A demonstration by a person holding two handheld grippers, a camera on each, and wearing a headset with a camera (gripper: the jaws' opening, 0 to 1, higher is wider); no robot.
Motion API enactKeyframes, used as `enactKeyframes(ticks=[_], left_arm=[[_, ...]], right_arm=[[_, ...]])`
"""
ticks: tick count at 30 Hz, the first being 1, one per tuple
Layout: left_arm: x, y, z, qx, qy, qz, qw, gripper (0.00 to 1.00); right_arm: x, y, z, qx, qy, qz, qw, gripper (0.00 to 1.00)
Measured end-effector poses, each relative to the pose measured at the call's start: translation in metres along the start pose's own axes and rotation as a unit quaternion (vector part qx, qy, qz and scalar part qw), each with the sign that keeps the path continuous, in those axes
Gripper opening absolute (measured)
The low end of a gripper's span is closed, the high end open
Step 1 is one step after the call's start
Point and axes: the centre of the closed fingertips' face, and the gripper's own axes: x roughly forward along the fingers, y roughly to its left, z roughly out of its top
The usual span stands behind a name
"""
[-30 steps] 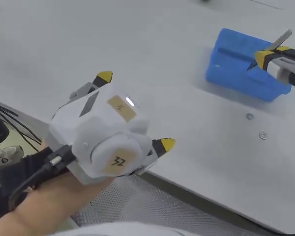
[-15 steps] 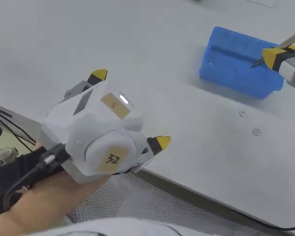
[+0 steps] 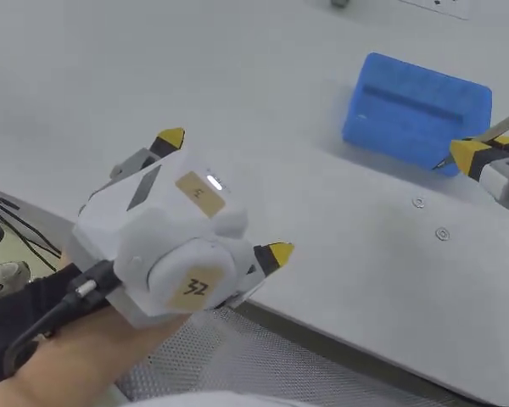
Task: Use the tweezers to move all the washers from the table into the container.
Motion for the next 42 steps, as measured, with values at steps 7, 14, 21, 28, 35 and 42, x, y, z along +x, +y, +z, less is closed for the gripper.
enactKeyframes(ticks=[7, 14, 21, 28, 35, 42], left_arm=[[0.0, 0.001, -0.001, -0.002, 0.0, 0.001, 1.0, 0.97], [0.001, 0.001, -0.002, -0.002, 0.002, 0.001, 1.0, 0.97], [0.001, 0.0, -0.002, 0.001, 0.003, 0.0, 1.0, 0.97], [0.001, 0.0, -0.003, 0.003, 0.005, 0.001, 1.0, 0.97], [0.0, 0.001, -0.003, 0.002, 0.003, 0.003, 1.0, 0.97], [-0.001, 0.001, -0.003, 0.002, 0.005, 0.002, 1.0, 0.97]], right_arm=[[0.009, -0.002, -0.026, 0.003, 0.028, 0.001, 0.9996, 0.04], [0.012, -0.004, -0.036, 0.001, 0.04, 0.003, 0.9992, 0.04], [0.013, -0.004, -0.039, -0.005, 0.041, 0.003, 0.9991, 0.04], [0.012, 0.0, -0.04, -0.034, 0.032, 0.001, 0.9989, 0.03], [0.013, -0.001, -0.038, -0.018, 0.025, -0.001, 0.9995, 0.02], [0.013, -0.004, -0.036, -0.008, 0.036, -0.002, 0.9993, 0.02]])
